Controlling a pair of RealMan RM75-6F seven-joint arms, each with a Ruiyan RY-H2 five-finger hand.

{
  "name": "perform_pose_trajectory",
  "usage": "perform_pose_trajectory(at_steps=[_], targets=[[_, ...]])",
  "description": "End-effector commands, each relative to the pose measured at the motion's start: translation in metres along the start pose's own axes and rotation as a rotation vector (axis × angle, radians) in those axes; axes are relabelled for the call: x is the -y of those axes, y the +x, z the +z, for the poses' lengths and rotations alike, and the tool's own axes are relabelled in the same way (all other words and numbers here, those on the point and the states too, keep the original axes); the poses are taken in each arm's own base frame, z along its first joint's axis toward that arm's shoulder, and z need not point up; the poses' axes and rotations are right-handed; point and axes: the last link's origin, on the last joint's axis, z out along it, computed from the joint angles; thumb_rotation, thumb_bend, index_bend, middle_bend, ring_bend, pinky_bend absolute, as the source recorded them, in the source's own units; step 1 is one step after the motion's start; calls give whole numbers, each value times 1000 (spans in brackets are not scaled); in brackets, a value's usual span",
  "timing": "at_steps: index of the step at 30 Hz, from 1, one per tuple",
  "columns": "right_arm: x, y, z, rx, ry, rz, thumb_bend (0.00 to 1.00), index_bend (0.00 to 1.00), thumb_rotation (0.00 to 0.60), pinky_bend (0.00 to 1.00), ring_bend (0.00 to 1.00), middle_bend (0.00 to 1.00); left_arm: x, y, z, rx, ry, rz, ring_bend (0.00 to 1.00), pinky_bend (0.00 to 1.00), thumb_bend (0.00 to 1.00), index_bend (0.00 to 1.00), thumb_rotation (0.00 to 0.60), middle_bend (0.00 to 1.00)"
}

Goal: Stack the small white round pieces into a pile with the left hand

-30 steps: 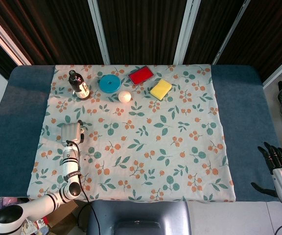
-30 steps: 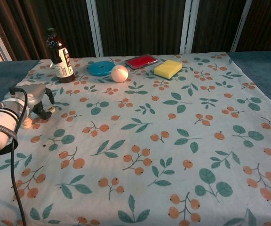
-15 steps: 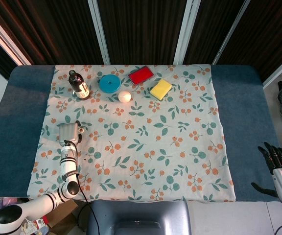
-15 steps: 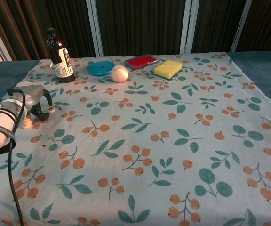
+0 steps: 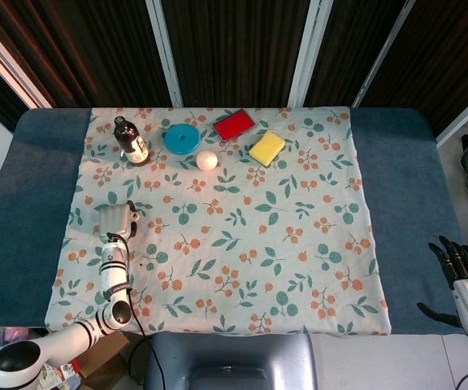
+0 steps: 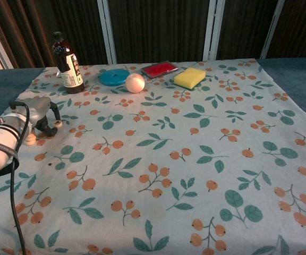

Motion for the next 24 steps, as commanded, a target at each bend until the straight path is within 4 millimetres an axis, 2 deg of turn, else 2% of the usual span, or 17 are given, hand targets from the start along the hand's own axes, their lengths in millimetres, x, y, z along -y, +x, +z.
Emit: perform_pose_trajectory(at_steps=[1,5,18,24], targets=[[0,0,0,3,1,0,118,0,600,0,0,0,0,0,0,-2,0,0,1000,1000,431,406,600,1000],[0,0,0,0,0,0,117,0,600,0,0,0,1,0,1,-2,0,5,1000,1000,430,444,600,1000],[1,-1,0,3,1,-4,118,0,600,0,0,0,2,0,1,-6,-8,-2,1000,1000,430,481,600,1000],[1,-1,0,4,1,-6,117,0,600,0,0,0,0,8,-2,-40,-32,-32,1000,1000,430,493,600,1000]])
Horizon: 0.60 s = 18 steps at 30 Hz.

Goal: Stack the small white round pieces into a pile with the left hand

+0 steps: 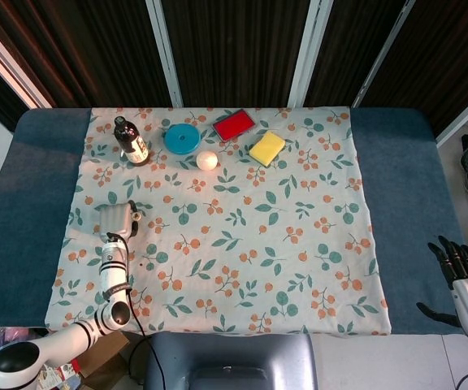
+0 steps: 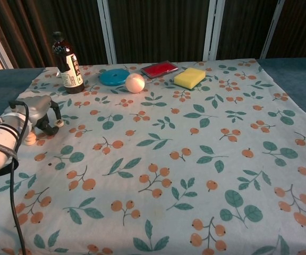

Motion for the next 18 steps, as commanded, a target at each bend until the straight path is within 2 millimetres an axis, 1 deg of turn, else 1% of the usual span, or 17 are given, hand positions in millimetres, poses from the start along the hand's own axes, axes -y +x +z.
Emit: perform_pose_trajectory(at_steps=[1,5,9,13,16,18], targets=[[0,0,0,2,1,-2,118,0,600,0,0,0,0,8,-2,-25,-12,-22,1000,1000,430,494,600,1000],[1,-1,0,4,4,-7,118,0,600,0,0,0,0,21,-8,-39,-26,-64,1000,1000,430,496,600,1000],[2,-3,0,10,5,-13,118,0,600,0,0,0,3,36,-18,-45,-47,-99,1000,1000,429,497,600,1000],[3,-3,1,12,8,-14,117,0,600,0,0,0,18,49,-33,-32,-63,-111,1000,1000,429,493,600,1000],[4,-3,1,12,9,-14,117,0,600,0,0,0,30,51,-41,-10,-75,-109,1000,1000,430,493,600,1000],[4,-4,1,14,11,-15,117,0,600,0,0,0,35,53,-44,-7,-81,-114,1000,1000,430,494,600,1000]])
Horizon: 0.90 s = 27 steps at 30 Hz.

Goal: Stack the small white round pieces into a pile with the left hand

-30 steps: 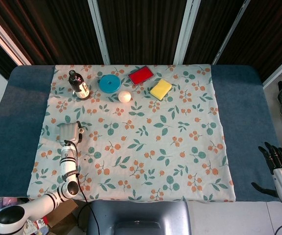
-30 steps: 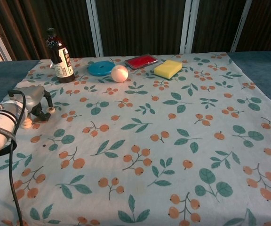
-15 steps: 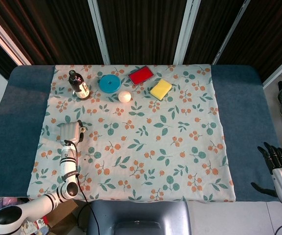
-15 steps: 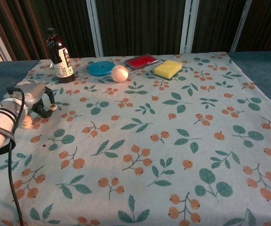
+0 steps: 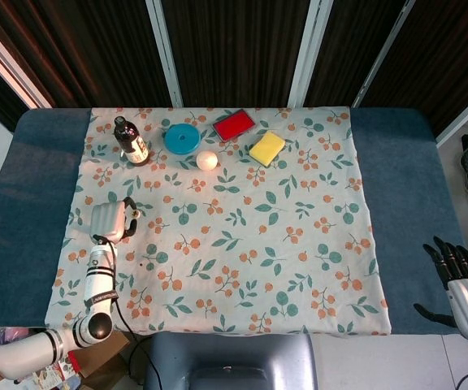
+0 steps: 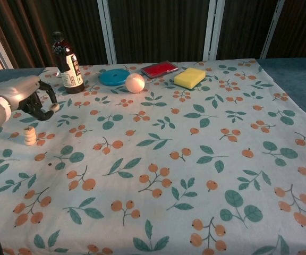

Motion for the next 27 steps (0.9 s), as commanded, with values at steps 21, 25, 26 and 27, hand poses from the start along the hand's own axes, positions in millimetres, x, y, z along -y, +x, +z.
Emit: perform_pose_trajectory(at_steps=[21,25,26,27], targets=[[2,-2,1,7,-1,-5,117,0,600,0,0,0,44,-8,-20,60,10,19,1000,1000,429,481,600,1000],[2,-3,1,9,0,-6,118,0,600,0,0,0,47,-12,-21,69,13,21,1000,1000,429,481,600,1000],[2,-3,1,9,0,-6,118,0,600,0,0,0,47,-13,-21,72,15,21,1000,1000,428,481,600,1000],[2,-3,2,9,0,-6,118,0,600,0,0,0,48,-13,-21,73,15,22,1000,1000,428,480,600,1000]])
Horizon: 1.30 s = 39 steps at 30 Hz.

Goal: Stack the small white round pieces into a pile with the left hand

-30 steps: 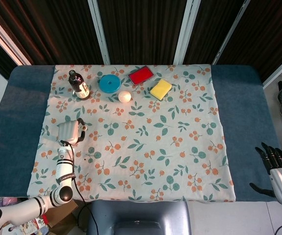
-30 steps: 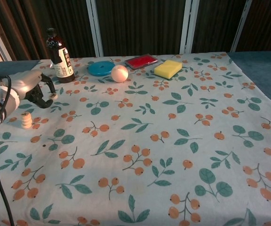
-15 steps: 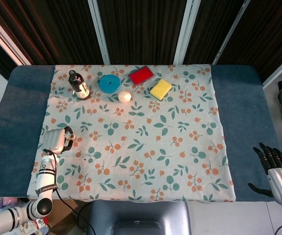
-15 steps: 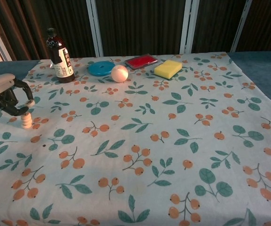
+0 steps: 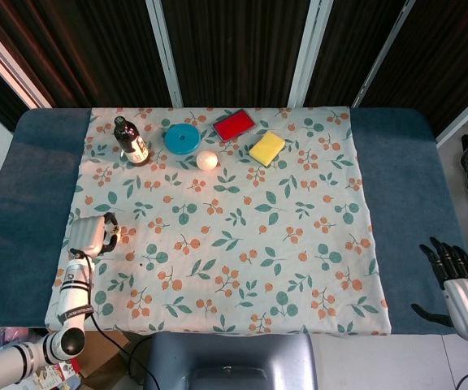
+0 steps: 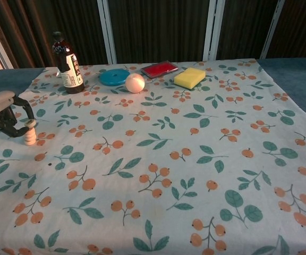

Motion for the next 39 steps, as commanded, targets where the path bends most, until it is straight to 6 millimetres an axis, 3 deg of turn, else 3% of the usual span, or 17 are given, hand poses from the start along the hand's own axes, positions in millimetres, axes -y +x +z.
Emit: perform_pose_trajectory(at_steps=[1,29,39], targets=[[0,0,0,1,-1,-2,118,0,600,0,0,0,1,-2,0,5,-1,2,1000,1000,429,478,600,1000],[1,-2,1,4,-1,-13,118,0,600,0,0,0,15,-2,4,5,14,8,1000,1000,430,463,600,1000],[0,-1,1,3,-4,-10,117,0,600,0,0,0,15,-4,5,9,17,16,1000,1000,430,392,600,1000]])
